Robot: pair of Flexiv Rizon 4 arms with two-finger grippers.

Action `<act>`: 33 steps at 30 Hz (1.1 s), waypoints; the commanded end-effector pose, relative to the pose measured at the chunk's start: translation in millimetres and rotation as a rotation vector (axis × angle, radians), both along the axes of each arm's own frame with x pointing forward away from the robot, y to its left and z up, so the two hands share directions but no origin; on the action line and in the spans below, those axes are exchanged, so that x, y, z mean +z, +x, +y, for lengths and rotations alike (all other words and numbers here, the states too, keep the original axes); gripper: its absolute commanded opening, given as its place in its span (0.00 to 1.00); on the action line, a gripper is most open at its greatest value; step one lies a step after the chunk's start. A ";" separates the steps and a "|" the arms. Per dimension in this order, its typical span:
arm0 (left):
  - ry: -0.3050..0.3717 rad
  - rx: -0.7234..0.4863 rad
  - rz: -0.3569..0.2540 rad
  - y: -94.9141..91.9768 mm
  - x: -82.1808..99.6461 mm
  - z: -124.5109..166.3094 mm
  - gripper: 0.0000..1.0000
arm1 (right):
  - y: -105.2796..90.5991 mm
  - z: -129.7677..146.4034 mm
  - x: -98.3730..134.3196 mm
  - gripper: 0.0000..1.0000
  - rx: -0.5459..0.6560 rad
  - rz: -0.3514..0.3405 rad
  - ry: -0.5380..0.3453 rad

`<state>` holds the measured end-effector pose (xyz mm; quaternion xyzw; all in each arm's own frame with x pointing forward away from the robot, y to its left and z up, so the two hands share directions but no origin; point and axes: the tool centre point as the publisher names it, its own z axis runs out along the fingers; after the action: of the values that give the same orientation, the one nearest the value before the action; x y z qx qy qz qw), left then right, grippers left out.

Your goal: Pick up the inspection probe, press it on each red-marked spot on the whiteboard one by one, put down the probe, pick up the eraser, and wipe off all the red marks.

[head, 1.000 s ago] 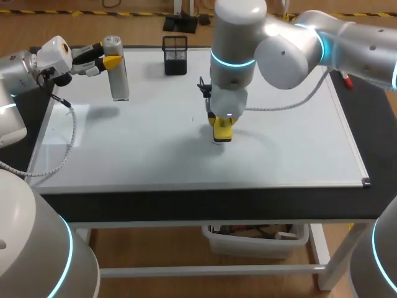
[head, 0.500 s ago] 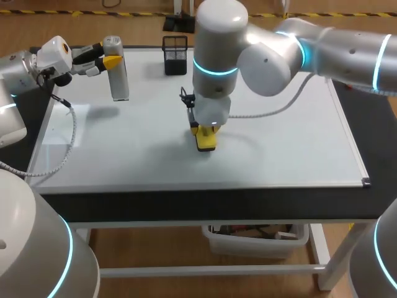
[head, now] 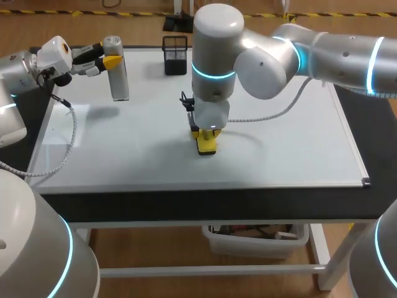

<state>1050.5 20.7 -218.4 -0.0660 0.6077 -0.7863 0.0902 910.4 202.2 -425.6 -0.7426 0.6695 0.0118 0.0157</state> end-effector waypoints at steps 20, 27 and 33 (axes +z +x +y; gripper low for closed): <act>0.000 0.003 -0.001 -1.0 1.0 -0.5 0.00 | 8.5 -68.0 -1.6 0.00 -0.166 0.005 -0.036; 0.000 0.003 -0.001 -1.0 1.0 -0.5 0.00 | 10.6 -72.6 6.0 0.00 -0.179 -0.006 -0.031; 0.000 0.003 -0.001 -1.0 1.0 -0.5 0.00 | 21.3 -79.1 25.8 0.00 -0.166 -0.011 -0.025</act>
<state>1050.5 20.7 -218.4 -0.0661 0.6077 -0.7862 0.0902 929.9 131.2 -413.8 -0.6815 0.7317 -0.0021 0.0130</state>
